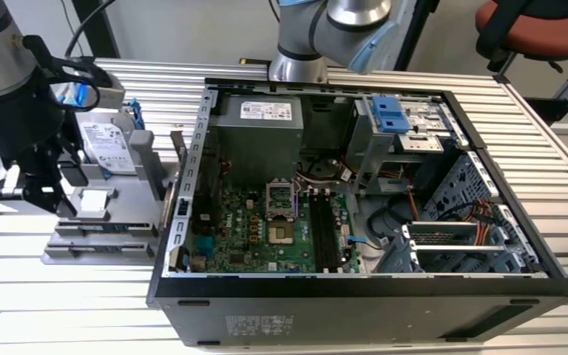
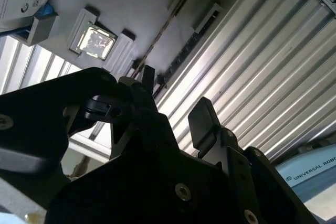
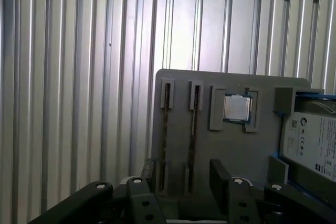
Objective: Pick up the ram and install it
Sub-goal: 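Pick up the ram and move it above insertion slot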
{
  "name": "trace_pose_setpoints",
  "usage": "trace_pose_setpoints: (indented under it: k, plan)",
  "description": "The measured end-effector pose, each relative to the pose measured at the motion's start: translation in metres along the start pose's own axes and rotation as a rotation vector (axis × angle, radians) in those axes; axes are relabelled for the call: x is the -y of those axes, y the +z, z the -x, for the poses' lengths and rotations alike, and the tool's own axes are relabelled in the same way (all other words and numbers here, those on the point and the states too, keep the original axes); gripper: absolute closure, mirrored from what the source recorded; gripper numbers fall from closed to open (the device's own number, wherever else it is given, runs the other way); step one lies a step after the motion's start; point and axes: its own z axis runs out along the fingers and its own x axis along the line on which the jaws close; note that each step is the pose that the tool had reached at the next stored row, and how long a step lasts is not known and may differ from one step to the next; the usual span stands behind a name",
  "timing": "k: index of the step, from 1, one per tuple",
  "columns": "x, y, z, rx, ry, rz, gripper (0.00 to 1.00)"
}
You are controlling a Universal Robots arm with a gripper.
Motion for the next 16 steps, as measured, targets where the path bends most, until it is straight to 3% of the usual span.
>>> trace_pose_setpoints:
  k: [16]
  plan:
    - [0.0004, 0.0185, -0.0042, 0.0, 0.001, 0.0007, 0.0]
